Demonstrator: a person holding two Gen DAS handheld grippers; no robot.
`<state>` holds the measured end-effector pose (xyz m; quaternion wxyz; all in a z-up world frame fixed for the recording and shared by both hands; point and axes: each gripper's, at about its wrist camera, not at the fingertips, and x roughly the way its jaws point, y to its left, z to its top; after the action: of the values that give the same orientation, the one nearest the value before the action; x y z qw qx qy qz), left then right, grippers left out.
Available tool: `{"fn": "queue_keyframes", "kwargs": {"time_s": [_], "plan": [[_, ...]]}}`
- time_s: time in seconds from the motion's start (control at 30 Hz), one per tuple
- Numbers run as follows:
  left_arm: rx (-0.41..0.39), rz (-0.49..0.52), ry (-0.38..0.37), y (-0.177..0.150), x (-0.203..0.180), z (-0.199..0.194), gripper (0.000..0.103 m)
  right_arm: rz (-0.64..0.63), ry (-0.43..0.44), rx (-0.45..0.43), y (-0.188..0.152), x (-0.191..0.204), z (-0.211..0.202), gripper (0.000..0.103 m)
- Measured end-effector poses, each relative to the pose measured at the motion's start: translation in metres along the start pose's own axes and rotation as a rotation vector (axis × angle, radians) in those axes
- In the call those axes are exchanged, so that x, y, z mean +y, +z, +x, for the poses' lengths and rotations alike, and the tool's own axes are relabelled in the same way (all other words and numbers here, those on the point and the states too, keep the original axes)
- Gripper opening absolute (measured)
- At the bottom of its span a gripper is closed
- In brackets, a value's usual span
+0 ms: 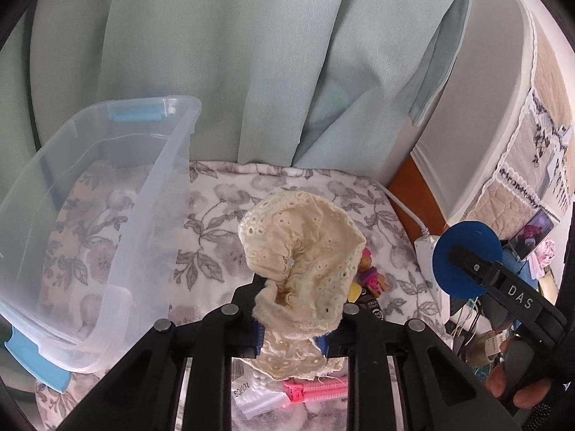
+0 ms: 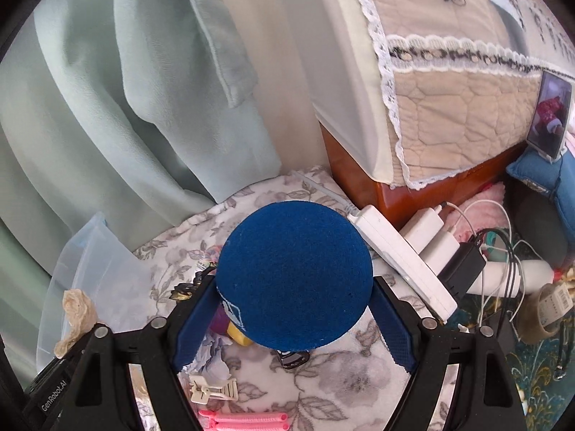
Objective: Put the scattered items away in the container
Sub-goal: 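Lift and carry the blue ball and cream lace over the clear box with both tools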
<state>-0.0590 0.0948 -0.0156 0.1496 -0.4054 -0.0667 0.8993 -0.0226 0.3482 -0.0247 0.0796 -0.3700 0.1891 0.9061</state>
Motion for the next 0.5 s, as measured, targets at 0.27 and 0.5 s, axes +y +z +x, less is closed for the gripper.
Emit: {"fn": "queue_keyframes", "kwargs": {"time_s": [0.27,0.5], "plan": [[-0.070,-0.019,0.017,0.016,0.017,-0.029,0.023,-0.045,0.067,-0.060,0.014,0.048,-0.021,0.085],[-0.160,-0.053,0.051,0.037,0.046,-0.060,0.023,-0.097,0.150,-0.098,0.025,0.092,-0.039,0.085]]}}
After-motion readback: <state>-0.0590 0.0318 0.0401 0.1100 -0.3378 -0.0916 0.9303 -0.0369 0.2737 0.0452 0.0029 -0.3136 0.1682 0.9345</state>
